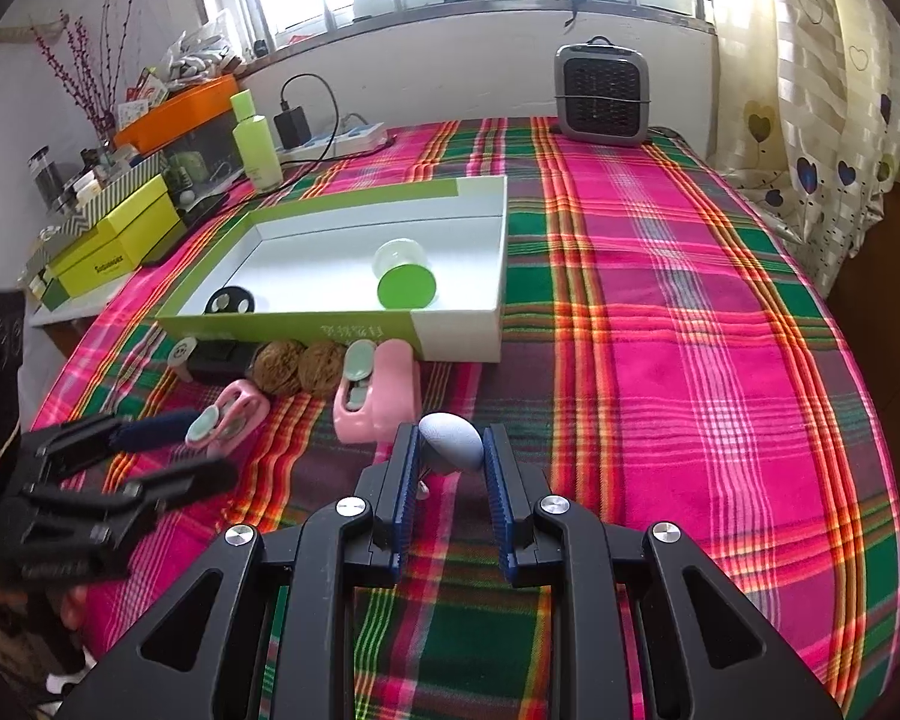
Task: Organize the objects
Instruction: 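Grasp the pink clip with the left gripper while the right holds the knob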
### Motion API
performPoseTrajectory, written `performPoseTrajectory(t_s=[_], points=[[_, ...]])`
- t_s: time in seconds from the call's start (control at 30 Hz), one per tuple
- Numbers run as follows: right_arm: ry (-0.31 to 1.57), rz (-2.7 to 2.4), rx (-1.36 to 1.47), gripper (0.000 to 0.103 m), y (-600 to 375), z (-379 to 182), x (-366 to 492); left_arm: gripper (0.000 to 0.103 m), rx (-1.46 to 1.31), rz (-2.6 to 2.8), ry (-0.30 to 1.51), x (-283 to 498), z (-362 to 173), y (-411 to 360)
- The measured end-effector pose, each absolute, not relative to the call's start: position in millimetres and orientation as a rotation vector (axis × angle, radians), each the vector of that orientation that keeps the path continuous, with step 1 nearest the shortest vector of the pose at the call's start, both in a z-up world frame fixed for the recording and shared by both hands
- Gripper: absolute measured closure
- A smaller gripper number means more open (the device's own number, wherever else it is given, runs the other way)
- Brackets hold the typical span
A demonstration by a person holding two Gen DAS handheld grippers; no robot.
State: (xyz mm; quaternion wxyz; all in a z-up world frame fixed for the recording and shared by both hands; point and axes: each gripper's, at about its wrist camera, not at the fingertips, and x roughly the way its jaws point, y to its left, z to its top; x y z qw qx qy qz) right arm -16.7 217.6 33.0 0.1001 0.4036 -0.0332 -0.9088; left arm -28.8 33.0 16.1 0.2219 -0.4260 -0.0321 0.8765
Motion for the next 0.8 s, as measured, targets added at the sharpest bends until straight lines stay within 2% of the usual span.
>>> performPoseTrajectory(t_s=[0.33,0.47,0.6,0.8], points=[[-0.106,-2.662,1.202,0.08,211,27,-15,0.043,-1.188,2.478,0.028,-41,15,44],[-0.105,-2.652,1.207,0.08,209,25,-14,0.058,-1.19,2.492,0.027,-44,15,44],[-0.104,-2.646,1.206,0.08,206,25,-14,0.066,-1.191,2.497,0.033,-45,15,45],[-0.101,-2.636,1.207,0.08,202,24,-14,0.071,-1.195,2.509,0.044,-46,15,46]])
